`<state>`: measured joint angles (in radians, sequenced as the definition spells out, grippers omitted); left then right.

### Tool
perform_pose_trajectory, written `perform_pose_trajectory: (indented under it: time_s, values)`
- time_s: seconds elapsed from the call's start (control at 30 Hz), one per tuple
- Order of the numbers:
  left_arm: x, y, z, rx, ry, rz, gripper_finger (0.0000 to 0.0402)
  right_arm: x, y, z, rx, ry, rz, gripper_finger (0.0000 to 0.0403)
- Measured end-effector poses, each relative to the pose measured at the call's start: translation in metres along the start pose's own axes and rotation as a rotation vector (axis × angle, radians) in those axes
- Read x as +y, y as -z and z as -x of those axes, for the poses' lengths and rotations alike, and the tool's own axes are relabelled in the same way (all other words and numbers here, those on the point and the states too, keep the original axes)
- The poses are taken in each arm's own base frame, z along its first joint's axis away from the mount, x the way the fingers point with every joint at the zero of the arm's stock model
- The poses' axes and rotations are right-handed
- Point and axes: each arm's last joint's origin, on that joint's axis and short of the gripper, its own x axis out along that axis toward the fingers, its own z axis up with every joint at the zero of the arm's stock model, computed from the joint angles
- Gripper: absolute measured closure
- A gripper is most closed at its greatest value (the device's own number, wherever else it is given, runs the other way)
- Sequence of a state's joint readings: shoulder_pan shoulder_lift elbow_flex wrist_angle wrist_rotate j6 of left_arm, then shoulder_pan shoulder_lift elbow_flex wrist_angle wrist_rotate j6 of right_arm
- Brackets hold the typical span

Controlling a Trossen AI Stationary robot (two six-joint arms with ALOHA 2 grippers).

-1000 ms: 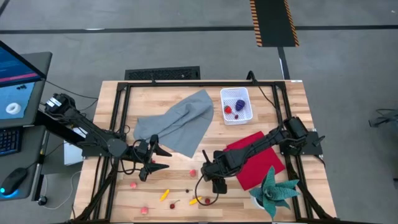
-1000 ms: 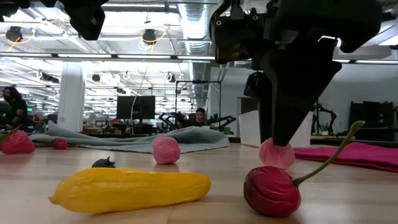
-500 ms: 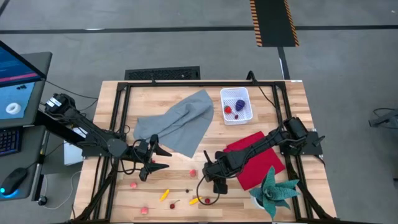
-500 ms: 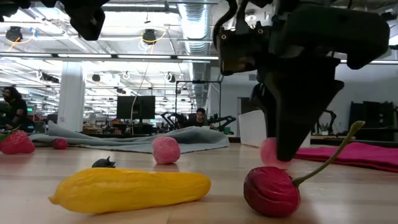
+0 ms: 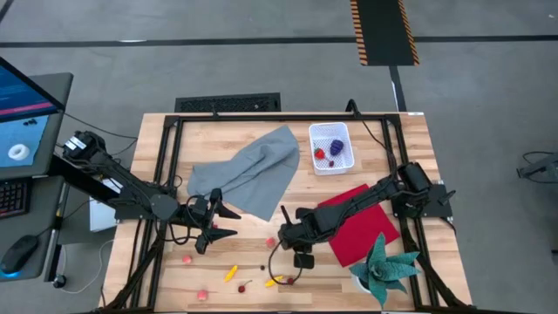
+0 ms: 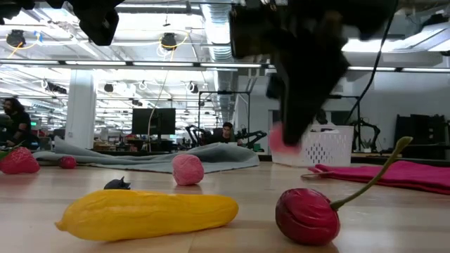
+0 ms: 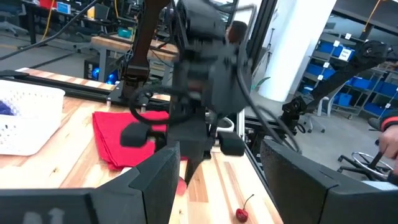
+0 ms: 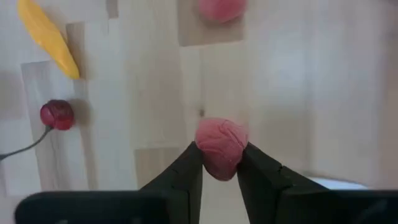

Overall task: Pick and placing Produce into tupperware
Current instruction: Put the pink peach into the white bin

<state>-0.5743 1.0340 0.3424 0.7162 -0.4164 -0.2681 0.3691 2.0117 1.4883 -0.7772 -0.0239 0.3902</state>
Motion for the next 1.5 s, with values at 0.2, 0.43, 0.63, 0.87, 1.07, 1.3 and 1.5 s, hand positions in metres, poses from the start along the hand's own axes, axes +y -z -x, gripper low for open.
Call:
perform_pose_trajectory:
  time_s: [0.2,0.43,0.63,0.87,1.07,1.3,1.5]
  values:
    - [0.0,0.0,0.0,0.004,-0.002,-0.013,0.0187,-0.011,-0.019,0.039,0.023,0.088,0.029,0.0286]
    - [0.001,0.003,0.0,0.025,-0.022,-0.024,0.0187,-0.047,-0.026,0.074,0.145,0.216,-0.018,0.0301]
    - [0.001,0.003,0.0,0.031,-0.023,-0.012,0.0187,-0.089,-0.026,0.094,0.169,0.255,-0.11,0.0301]
    - [-0.002,0.005,0.002,0.045,-0.006,-0.012,0.0187,-0.15,-0.021,0.136,0.094,0.248,-0.243,0.03]
    - [-0.006,0.006,0.003,0.05,0.013,-0.007,0.0187,-0.213,-0.002,0.175,0.009,0.227,-0.538,0.03]
    - [-0.007,0.007,0.004,0.052,0.017,0.021,0.0187,-0.283,0.02,0.192,-0.078,0.198,-0.938,0.03]
    - [-0.007,0.008,0.004,0.064,0.013,0.032,0.0187,-0.32,0.024,0.155,0.008,0.102,-1.116,0.03]
